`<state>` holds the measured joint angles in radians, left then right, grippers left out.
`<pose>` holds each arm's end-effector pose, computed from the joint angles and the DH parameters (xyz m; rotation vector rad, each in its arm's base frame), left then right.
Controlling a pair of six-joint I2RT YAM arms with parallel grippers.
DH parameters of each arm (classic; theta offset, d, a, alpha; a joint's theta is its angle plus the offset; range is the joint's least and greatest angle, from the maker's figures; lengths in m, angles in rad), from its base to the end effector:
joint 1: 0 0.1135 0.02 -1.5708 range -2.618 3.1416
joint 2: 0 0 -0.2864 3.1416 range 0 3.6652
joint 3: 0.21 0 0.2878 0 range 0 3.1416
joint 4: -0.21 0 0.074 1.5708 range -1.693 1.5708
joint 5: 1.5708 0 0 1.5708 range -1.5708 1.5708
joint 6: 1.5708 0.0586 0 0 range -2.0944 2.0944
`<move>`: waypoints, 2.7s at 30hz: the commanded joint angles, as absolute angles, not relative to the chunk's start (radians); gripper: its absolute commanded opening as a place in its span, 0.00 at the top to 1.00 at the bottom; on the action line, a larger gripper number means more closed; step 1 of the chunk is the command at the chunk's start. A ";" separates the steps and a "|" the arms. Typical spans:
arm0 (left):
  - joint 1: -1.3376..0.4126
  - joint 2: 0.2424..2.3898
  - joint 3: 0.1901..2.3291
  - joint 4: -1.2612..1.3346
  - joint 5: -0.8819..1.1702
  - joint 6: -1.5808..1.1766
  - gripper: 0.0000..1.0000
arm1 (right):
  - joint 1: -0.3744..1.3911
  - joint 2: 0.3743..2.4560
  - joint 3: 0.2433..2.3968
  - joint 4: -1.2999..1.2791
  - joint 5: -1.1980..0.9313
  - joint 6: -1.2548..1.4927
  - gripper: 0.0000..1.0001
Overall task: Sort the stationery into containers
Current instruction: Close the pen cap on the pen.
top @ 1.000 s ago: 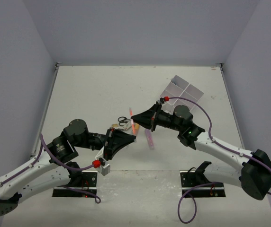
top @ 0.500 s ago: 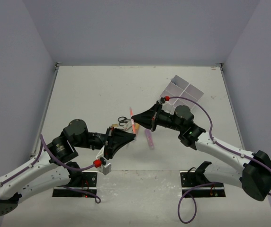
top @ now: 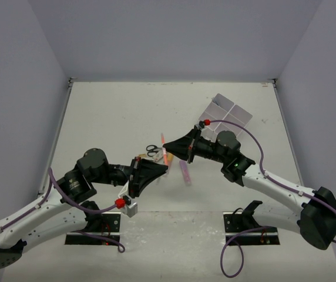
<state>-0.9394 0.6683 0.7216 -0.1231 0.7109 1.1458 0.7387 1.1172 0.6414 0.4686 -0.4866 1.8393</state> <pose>0.0820 -0.1769 0.3576 1.6093 0.3177 -0.4234 0.2019 0.2209 0.2944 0.6661 2.0888 2.1771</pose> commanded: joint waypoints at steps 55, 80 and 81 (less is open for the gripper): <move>-0.942 0.700 0.638 0.131 0.497 1.268 1.00 | 0.736 1.026 0.667 0.634 -0.593 1.879 1.00; -0.942 0.785 0.693 0.147 0.462 1.196 0.83 | 0.738 0.981 0.676 0.535 -0.551 1.835 1.00; -0.942 0.785 0.695 0.147 0.459 1.194 0.83 | 0.738 0.980 0.676 0.535 -0.551 1.834 1.00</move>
<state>-0.9562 0.7844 0.6640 0.1632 0.5362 1.2144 0.7246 1.0218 0.6411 0.4852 -0.4927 1.8428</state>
